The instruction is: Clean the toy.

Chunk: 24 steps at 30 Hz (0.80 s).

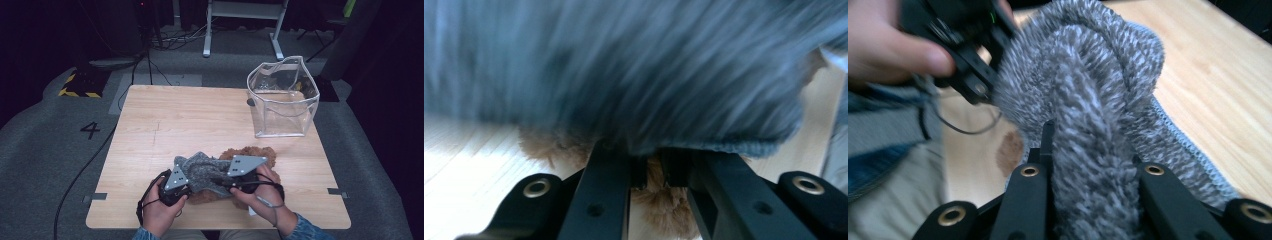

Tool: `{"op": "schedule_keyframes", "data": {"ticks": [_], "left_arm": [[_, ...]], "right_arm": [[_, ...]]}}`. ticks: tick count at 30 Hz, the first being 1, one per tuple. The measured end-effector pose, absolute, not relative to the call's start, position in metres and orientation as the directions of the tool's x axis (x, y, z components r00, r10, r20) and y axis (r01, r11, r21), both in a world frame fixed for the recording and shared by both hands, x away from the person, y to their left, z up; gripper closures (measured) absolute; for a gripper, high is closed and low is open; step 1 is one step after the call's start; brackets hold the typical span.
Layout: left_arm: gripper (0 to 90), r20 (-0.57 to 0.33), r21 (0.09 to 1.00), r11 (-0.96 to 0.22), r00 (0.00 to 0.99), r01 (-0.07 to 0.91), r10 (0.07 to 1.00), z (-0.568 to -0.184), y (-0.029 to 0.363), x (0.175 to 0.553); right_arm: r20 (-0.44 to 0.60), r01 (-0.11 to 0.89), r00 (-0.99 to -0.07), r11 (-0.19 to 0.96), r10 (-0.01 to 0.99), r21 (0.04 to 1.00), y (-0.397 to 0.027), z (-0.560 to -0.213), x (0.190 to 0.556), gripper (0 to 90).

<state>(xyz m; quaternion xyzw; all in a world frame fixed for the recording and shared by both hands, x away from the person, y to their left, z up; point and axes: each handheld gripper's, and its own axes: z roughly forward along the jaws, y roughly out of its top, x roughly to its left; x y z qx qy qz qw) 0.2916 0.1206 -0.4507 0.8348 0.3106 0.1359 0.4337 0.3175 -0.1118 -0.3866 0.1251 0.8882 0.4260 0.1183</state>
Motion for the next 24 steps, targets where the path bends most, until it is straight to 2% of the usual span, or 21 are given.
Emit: {"op": "schedule_keyframes", "data": {"ticks": [3,7,14,18,22,24], "left_arm": [[84.4,-0.020,0.798,-0.453,0.769,0.397,0.638,-0.453,0.117,0.293],[84.9,-0.028,0.804,-0.449,0.779,0.390,0.627,-0.456,0.111,0.294],[85.6,-0.030,0.810,-0.445,0.786,0.381,0.617,-0.455,0.105,0.295],[85.4,-0.042,0.812,-0.432,0.779,0.391,0.625,-0.454,0.107,0.297],[84.3,-0.057,0.835,-0.388,0.763,0.390,0.644,-0.452,0.114,0.297],[82.4,-0.075,0.850,-0.358,0.761,0.387,0.645,-0.447,0.118,0.296]], "right_arm": [[-0.134,0.125,-0.926,0.624,0.352,0.772,-0.110,-0.401,0.326,76.4],[-0.139,0.157,-0.899,0.602,0.416,0.783,-0.137,-0.398,0.332,76.4],[-0.123,0.260,-0.794,0.517,0.595,0.815,-0.223,-0.394,0.346,76.4],[-0.082,0.377,-0.709,0.475,0.701,0.795,-0.275,-0.407,0.356,76.3],[-0.061,0.469,-0.646,0.459,0.761,0.754,-0.310,-0.422,0.363,76.3],[-0.046,0.468,-0.623,0.420,0.781,0.778,-0.322,-0.415,0.360,76.3]]}}
